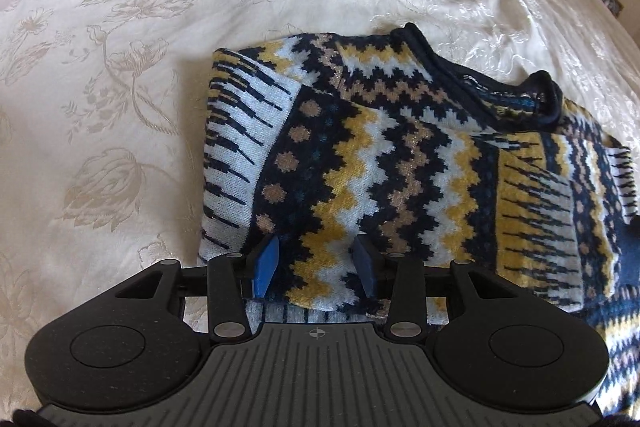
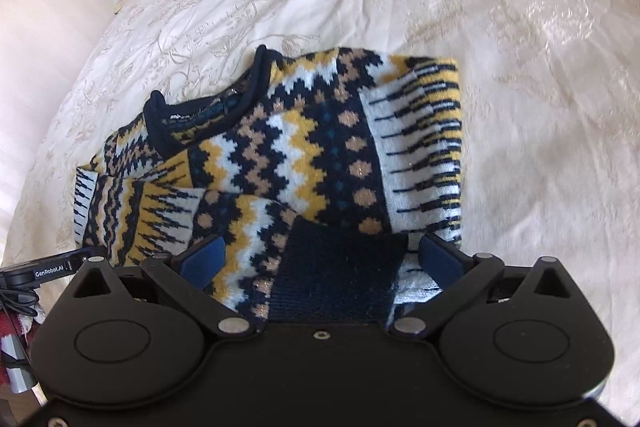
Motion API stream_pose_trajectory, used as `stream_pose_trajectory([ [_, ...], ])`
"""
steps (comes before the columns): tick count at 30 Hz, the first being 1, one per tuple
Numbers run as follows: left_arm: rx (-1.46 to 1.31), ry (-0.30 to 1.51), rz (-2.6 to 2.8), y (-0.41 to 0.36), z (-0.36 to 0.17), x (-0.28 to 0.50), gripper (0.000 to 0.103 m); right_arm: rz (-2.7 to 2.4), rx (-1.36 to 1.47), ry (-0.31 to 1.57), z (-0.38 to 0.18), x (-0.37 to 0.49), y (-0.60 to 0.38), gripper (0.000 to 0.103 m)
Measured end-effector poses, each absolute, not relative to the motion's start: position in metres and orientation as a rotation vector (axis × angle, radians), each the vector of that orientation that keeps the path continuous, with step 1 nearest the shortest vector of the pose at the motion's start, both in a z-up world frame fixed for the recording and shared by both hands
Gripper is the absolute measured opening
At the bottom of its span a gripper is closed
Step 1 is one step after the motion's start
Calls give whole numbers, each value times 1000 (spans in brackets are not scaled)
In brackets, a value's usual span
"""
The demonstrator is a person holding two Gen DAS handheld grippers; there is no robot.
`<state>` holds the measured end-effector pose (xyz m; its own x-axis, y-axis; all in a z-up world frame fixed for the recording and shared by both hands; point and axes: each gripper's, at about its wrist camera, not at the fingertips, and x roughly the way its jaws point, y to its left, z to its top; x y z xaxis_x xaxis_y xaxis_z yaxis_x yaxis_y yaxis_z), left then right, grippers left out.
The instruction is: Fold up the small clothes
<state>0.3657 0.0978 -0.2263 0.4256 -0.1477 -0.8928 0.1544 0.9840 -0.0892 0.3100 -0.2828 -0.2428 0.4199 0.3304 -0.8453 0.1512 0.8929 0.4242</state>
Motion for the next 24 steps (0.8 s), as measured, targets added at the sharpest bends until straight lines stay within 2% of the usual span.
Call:
stream_pose_trajectory([
  [5, -9, 1110, -189, 99, -226, 366, 41, 122, 540, 1127, -241, 302, -288, 100],
  [7, -9, 1112, -190, 99, -225, 366, 41, 107, 560, 1115, -240, 299, -291, 86],
  [8, -9, 1112, -188, 98, -224, 366, 41, 106, 563, 1121, -240, 300, -290, 71],
  [9, -11, 1112, -186, 98, -223, 365, 41, 102, 556, 1136, -241, 300, -289, 60],
  [10, -13, 1111, -184, 98, -222, 365, 41, 100, 541, 1151, -241, 301, -288, 56],
  [11, -14, 1109, -182, 98, -221, 365, 41, 109, 521, 1160, -240, 302, -286, 42],
  [12, -15, 1108, -179, 98, -219, 364, 41, 117, 507, 1161, -238, 302, -283, 20],
  [13, -15, 1104, -176, 97, -216, 363, 41, 117, 489, 1158, -234, 302, -281, 15],
  [20, -18, 1005, -213, 90, -185, 359, 42, 248, 324, 960, -147, 310, -266, 11],
  [24, -30, 1002, -213, 85, -187, 373, 42, 142, 302, 1005, -161, 333, -287, 11],
])
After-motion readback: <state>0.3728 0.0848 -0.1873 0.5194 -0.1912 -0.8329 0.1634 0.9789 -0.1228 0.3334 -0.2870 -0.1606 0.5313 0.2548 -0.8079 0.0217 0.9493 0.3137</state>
